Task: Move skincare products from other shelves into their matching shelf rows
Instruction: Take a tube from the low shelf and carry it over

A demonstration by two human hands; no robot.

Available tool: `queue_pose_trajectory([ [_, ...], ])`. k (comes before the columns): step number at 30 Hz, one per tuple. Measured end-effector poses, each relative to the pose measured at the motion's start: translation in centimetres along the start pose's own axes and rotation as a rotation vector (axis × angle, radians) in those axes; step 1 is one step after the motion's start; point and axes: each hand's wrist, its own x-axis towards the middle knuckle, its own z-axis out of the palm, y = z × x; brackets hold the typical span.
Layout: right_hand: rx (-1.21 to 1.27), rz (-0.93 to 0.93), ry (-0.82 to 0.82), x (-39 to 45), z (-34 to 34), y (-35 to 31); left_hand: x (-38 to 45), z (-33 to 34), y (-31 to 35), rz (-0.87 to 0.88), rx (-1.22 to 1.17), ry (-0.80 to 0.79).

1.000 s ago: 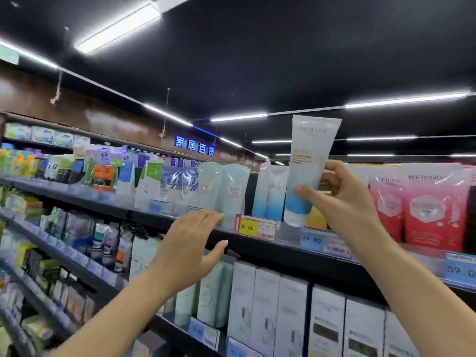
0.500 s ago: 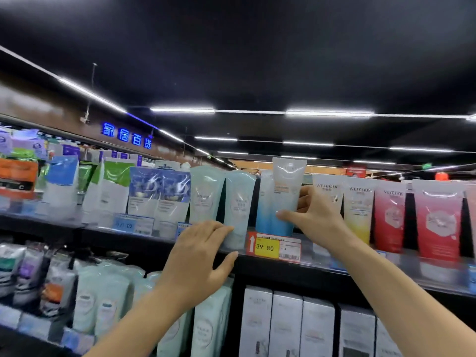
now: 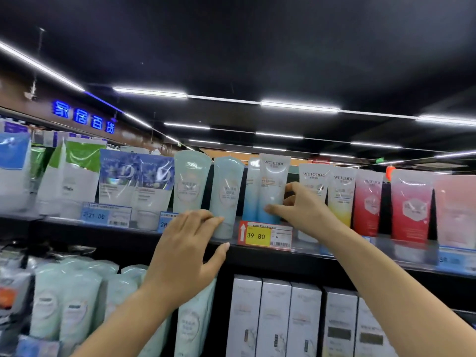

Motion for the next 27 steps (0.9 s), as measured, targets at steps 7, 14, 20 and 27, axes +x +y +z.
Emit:
queue_pose_trajectory([
  [7, -0.076, -0.190, 0.269, -5.6, -2.2, 1.1, -2.6, -2.3, 3.2, 0.070, -0.063, -0.034],
  [14, -0.207, -0.373, 0.138, -17.3, -1.7, 7.7, -8.9, -1.9, 7.8, 0.145, -0.109, -0.196],
  [20, -0.268, -0.357, -0.137, -24.7, 0.0, 14.1, -15.3, 0.0, 12.2, 0.142, -0.124, -0.389],
  [27, -0.207, -0.223, -0.331, -30.1, 2.5, 19.9, -22.4, 1.7, 16.3, 0.019, -0.096, -0.564],
])
